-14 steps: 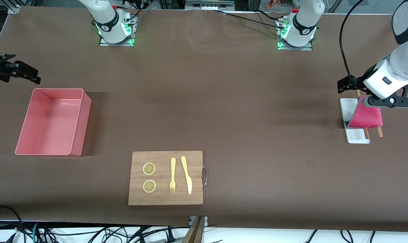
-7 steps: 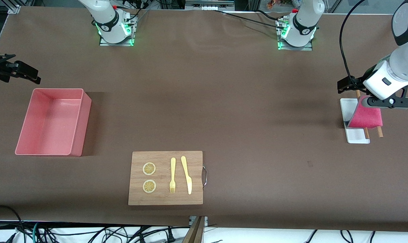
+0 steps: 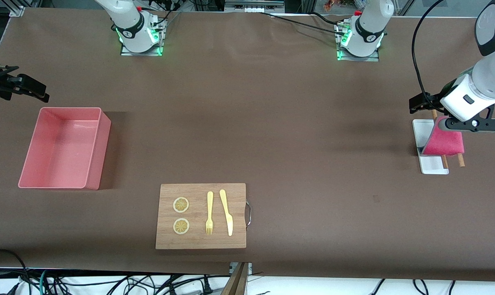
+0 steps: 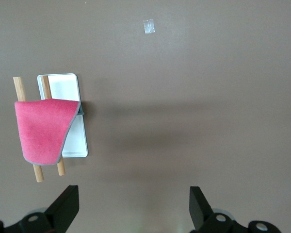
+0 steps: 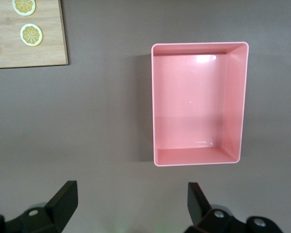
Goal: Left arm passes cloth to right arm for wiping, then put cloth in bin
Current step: 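Move the left gripper above the pink cloth on the white tray, then lower the left gripper and grasp the pink cloth's edge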
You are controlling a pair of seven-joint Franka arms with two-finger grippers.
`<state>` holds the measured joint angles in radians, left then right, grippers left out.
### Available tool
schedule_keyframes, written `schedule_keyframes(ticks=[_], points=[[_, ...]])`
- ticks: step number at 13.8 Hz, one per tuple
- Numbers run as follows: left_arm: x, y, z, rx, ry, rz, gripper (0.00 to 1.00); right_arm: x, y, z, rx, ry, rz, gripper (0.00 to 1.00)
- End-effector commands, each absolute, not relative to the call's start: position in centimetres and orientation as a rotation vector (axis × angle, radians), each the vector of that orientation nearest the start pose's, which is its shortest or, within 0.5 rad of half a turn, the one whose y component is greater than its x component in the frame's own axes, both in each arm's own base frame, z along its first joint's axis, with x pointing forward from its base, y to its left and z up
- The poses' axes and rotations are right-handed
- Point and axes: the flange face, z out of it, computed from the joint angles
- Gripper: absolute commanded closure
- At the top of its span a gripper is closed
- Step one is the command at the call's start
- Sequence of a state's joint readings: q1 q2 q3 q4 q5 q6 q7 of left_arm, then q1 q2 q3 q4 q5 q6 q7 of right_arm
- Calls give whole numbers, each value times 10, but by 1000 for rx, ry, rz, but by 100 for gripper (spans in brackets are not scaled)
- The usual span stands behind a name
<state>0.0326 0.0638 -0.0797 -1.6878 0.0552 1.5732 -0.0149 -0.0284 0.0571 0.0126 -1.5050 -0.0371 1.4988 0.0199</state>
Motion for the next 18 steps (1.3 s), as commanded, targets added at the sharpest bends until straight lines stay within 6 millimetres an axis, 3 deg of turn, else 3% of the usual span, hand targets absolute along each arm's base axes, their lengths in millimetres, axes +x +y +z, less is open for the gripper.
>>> schedule_keyframes(ticks=[1, 4, 7, 9, 13, 16, 18], points=[[557, -7, 523, -3047, 43, 396, 0, 566, -16, 622, -3159, 52, 85, 0], [545, 1, 495, -2990, 24, 606, 0, 566, -16, 622, -3159, 52, 85, 0], [530, 16, 439, -2813, 81, 680, 0, 566, -16, 622, -3159, 52, 85, 0], [528, 43, 426, -2816, 44, 656, 0, 566, -16, 622, -3159, 55, 85, 0], [534, 50, 386, -2717, 132, 599, 0, 566, -16, 621, -3159, 52, 87, 0], [520, 54, 319, -2553, 271, 456, 0, 566, -16, 622, -3159, 52, 85, 0], [515, 56, 304, -2525, 289, 453, 0, 566, -15, 622, -3159, 48, 85, 0]])
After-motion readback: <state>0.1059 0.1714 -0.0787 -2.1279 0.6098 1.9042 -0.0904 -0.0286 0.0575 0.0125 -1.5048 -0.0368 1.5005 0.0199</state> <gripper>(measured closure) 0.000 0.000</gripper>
